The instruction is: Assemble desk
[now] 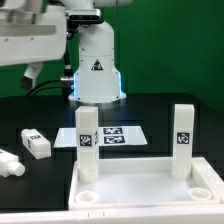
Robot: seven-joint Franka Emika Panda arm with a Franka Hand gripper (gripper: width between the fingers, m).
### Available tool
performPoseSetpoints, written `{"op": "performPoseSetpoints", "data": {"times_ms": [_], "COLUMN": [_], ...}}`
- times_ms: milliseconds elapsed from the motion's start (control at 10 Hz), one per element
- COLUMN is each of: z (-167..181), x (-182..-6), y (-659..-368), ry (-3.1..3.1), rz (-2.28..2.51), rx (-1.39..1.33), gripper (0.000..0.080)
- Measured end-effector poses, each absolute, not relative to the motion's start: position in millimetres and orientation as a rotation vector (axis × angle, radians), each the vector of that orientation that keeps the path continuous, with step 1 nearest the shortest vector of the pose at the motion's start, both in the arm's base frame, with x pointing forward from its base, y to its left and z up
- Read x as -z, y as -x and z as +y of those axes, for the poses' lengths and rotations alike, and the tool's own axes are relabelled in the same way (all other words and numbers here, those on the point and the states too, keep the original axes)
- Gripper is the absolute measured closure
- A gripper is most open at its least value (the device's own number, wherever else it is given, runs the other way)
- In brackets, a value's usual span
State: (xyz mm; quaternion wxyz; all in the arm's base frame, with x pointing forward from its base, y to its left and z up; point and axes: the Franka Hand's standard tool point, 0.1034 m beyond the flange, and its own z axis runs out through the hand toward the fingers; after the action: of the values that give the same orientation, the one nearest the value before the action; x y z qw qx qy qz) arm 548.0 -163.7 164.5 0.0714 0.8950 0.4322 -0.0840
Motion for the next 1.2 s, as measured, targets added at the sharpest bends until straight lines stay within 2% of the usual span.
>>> {"op": "performPoseSetpoints", "data": {"times_ms": [100, 500, 600, 800, 900, 1200], "z": [-160.7, -159.0, -156.2, -148.0, -146.4, -146.7], "x": [-158.2, -155.0, -139.6, -93.0, -87.7, -88.6], "y": [-546.8, -545.4, -532.4, -486.8, -480.8, -482.2], "ry": [-2.723, -2.718, -2.757, -2.794, -2.799, -2.797], "rz": [1.224, 1.239, 1.177, 1.155, 1.156, 1.158], "rx": [0.262, 0.269, 0.264, 0.292, 0.303, 0.301], "gripper": [0.0150, 0.0150, 0.0150, 0.0150, 0.0150, 0.0150]}}
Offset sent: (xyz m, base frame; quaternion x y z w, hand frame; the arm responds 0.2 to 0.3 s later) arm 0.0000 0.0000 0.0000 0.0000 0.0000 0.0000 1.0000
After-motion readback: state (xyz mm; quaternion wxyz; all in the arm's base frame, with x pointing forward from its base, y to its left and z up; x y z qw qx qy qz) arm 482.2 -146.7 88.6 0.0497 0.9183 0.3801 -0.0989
